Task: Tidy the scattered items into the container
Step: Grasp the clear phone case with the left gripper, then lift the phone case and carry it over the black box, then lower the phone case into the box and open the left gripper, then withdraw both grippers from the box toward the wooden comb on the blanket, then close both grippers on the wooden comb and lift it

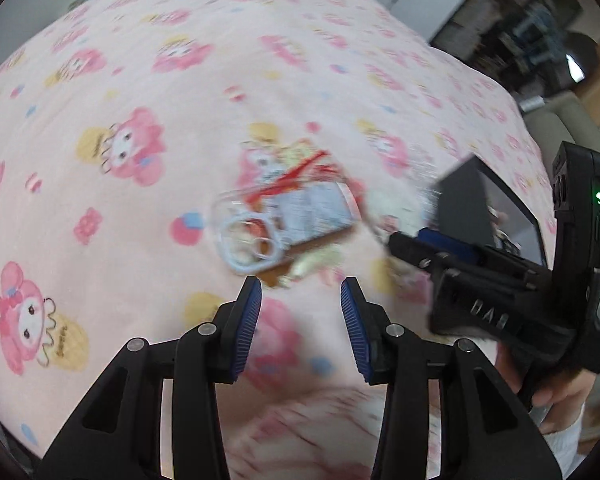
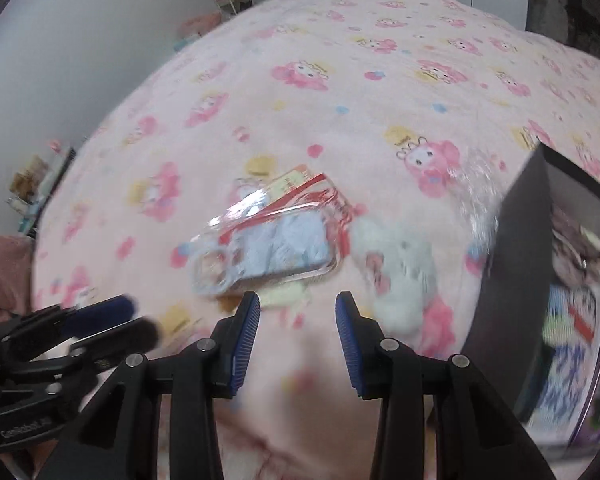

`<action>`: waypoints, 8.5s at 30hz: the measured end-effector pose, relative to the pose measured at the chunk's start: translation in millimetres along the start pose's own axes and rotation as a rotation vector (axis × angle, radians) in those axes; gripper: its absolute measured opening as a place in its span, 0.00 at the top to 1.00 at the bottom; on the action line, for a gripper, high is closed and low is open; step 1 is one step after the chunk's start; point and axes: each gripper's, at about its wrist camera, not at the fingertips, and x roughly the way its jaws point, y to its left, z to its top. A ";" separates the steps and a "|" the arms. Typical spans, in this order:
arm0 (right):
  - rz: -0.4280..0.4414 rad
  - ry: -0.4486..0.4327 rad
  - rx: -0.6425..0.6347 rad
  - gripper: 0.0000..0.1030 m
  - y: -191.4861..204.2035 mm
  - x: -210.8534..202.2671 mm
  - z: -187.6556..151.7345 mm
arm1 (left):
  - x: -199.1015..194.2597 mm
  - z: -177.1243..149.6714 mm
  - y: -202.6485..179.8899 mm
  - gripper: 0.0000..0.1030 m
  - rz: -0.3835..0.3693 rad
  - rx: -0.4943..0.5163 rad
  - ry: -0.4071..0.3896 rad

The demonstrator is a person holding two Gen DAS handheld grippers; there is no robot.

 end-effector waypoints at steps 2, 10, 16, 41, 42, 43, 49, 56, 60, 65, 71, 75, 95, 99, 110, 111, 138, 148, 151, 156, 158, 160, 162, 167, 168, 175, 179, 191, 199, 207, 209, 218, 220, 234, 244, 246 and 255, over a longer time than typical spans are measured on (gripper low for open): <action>-0.014 0.022 -0.001 0.66 -3.6 16.4 8.9 | 22.4 10.4 21.3 0.60 0.003 -0.053 0.051; 0.013 0.069 0.047 0.61 -21.3 69.8 32.3 | 66.9 22.3 60.8 0.61 -0.081 -0.183 0.129; 0.066 0.085 0.086 0.51 -31.8 92.8 36.6 | 80.4 26.5 67.7 0.61 -0.129 -0.206 0.166; 0.272 0.191 0.066 0.54 -11.6 76.7 -15.3 | 46.6 -13.4 74.4 0.49 -0.069 -0.214 0.124; 0.277 0.176 0.064 0.54 -11.5 68.5 -15.5 | 40.3 -13.5 69.6 0.49 -0.068 -0.202 0.113; 0.281 0.162 0.066 0.54 -11.6 59.7 -15.0 | 34.0 -13.2 65.1 0.49 -0.067 -0.190 0.103; 0.283 0.061 0.035 0.54 -4.8 -0.4 -15.8 | -12.5 -17.3 21.6 0.47 -0.034 -0.059 0.015; 0.269 -0.018 0.073 0.54 -38.1 -63.1 -38.4 | -42.9 -27.6 -36.5 0.47 -0.102 0.030 -0.039; 0.242 -0.073 0.093 0.54 -64.2 -97.0 -50.9 | -47.7 -31.1 -85.4 0.47 -0.117 0.106 -0.050; 0.190 -0.140 0.127 0.54 -109.9 -131.2 -65.7 | -39.8 -30.0 -153.5 0.47 -0.159 0.196 -0.060; 0.104 -0.190 0.202 0.54 -211.5 -162.8 -83.6 | 17.0 -10.2 -260.6 0.47 -0.276 0.351 0.025; 0.054 -0.180 0.264 0.55 -270.4 -162.5 -84.0 | 69.2 8.4 -311.5 0.47 -0.290 0.410 0.134; -0.093 0.040 0.338 0.55 -314.5 -100.4 -99.1 | 149.3 -26.5 -327.3 0.43 -0.176 0.549 0.290; -0.111 -0.042 0.332 0.55 -316.8 -122.3 -95.4 | 141.7 -20.3 -320.6 0.42 -0.189 0.526 0.286; -0.135 -0.050 0.362 0.55 -321.3 -91.0 -62.3 | 170.5 11.8 -347.7 0.66 -0.094 0.521 0.225; -0.146 -0.033 0.367 0.55 -323.2 -87.2 -63.2 | 177.5 10.7 -348.2 0.66 -0.084 0.519 0.237; -0.133 -0.043 0.392 0.59 -315.1 -122.0 -105.5 | 164.7 -18.8 -320.6 0.61 -0.190 0.451 0.369; -0.159 0.032 0.289 0.59 -298.1 -114.8 -110.6 | 133.8 -43.8 -317.6 0.61 -0.192 0.529 0.268; -0.162 0.065 0.269 0.59 -292.4 -103.5 -112.1 | 140.4 -43.9 -318.0 0.61 -0.220 0.520 0.313; -0.171 0.064 0.273 0.59 -291.6 -100.8 -115.7 | 143.1 -51.0 -324.2 0.59 -0.214 0.556 0.312; -0.173 0.061 0.278 0.59 -292.6 -101.5 -114.9 | 142.5 -51.9 -324.0 0.58 -0.212 0.560 0.307; -0.171 0.058 0.286 0.59 -293.0 -101.0 -114.2 | 141.8 -53.5 -322.2 0.58 -0.218 0.550 0.299; -0.171 0.052 0.302 0.59 -294.9 -102.2 -113.6 | 138.9 -55.4 -317.4 0.57 -0.233 0.522 0.285; -0.204 -0.081 0.368 0.59 -295.5 -132.6 -114.3 | 128.6 -57.7 -320.2 0.53 -0.236 0.495 0.253; -0.212 -0.121 0.367 0.59 -292.6 -141.8 -114.5 | 121.2 -58.4 -322.6 0.53 -0.238 0.495 0.224; -0.251 -0.247 0.359 0.59 -265.3 -171.1 -123.1 | 70.6 -68.9 -332.3 0.49 -0.220 0.520 0.071; -0.287 -0.289 0.345 0.59 -239.8 -183.3 -122.8 | 45.1 -70.3 -317.2 0.49 -0.222 0.488 0.035; -0.151 -0.280 0.214 0.59 -150.7 -175.7 -102.2 | -12.7 -59.9 -228.6 0.50 -0.126 0.407 0.000; -0.009 -0.217 0.065 0.60 -66.6 -137.8 -63.6 | -43.9 -36.4 -128.5 0.49 -0.124 0.219 -0.032; 0.159 -0.093 0.065 0.60 -20.8 -69.3 -23.4 | -34.7 -16.0 -35.9 0.47 -0.101 0.071 -0.022; 0.151 -0.051 0.054 0.60 -15.6 -49.8 -21.6 | -20.9 -13.8 -14.1 0.47 -0.083 0.029 0.001; 0.068 0.042 0.146 0.59 -36.7 23.0 3.3 | 44.3 -11.8 48.1 0.47 -0.150 -0.089 0.153; 0.059 0.050 0.143 0.58 -38.2 37.3 12.3 | 61.8 -8.6 57.5 0.47 -0.184 -0.104 0.195; 0.178 0.155 0.024 0.57 1.0 88.4 14.8 | 66.6 4.8 66.4 0.74 -0.120 -0.113 0.129; 0.157 0.147 0.028 0.57 7.9 83.4 11.6 | 66.5 -4.5 98.3 0.69 -0.113 -0.200 0.143; 0.214 0.178 0.033 0.58 9.4 90.5 11.4 | 64.8 -5.2 96.5 0.69 -0.126 -0.214 0.143; 0.238 0.130 -0.010 0.60 36.7 50.0 1.7 | 19.9 -17.2 79.7 0.61 -0.140 -0.206 0.080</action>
